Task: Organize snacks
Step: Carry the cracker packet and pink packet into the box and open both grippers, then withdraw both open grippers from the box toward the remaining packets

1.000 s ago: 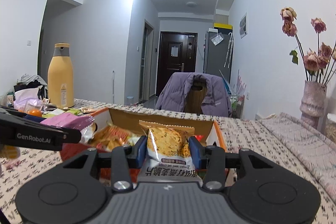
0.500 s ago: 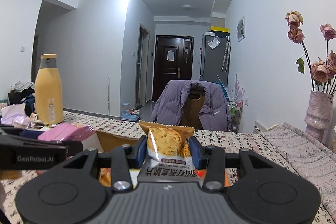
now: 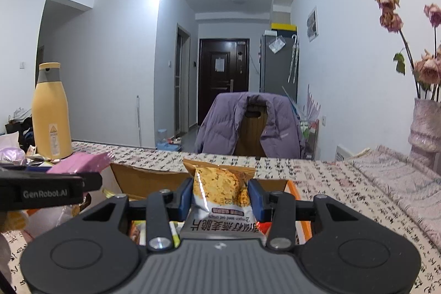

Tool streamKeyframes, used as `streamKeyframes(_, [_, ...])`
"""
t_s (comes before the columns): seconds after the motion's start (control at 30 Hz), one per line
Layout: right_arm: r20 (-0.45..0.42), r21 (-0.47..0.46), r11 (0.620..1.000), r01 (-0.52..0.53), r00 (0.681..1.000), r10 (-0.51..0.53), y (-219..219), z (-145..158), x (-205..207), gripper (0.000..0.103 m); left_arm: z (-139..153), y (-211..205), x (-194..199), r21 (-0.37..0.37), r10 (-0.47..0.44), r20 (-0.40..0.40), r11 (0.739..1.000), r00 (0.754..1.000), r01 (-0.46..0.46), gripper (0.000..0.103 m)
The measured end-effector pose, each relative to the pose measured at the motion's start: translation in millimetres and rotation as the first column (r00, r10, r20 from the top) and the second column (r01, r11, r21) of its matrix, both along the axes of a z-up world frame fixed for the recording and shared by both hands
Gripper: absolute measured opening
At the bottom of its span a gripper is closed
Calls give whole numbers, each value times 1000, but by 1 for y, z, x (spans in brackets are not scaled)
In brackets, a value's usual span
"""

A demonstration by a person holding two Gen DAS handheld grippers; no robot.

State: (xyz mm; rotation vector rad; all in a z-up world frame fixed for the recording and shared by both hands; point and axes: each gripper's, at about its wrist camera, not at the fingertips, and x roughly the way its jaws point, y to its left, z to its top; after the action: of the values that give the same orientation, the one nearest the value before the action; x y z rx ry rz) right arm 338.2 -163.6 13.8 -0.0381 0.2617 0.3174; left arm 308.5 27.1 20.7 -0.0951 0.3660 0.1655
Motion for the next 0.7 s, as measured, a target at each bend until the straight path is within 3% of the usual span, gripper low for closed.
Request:
streamKeyframes(0.13, [-37, 5, 1000, 3, 999, -3, -2, -4, 6, 46, -3, 2, -2, -2, -13, 5, 1000, 1000, 13, 70])
streamKeyframes(0.17, [-45, 12, 1000, 6, 999, -5, -4, -5, 6, 50, -4, 3, -4, -9, -14, 10, 1000, 1000, 14, 74])
streamKeyframes(0.27, [-42, 40, 999, 26, 999, -24, -10, -4, 4, 89, -3, 7, -9, -26, -7, 42, 1000, 999, 8, 84])
streamKeyframes(0.3, [-36, 53, 998, 35, 999, -33, -13, -4, 3, 95, -3, 7, -10, -27, 3, 51, 1000, 999, -2, 89])
streamKeyframes(0.33, [-34, 65, 997, 39, 999, -37, -16, -3, 2, 96, -2, 7, -11, -30, 15, 62, 999, 998, -13, 102])
streamKeyframes(0.4, [-36, 86, 995, 50, 998, -47, -20, -3, 2, 103, -1, 8, -14, -30, 42, 86, 999, 995, -39, 103])
streamKeyframes(0.7, [-45, 74, 994, 80, 996, -77, -25, -8, 7, 103, -3, 10, -11, -33, 47, 68, 998, 997, -45, 103])
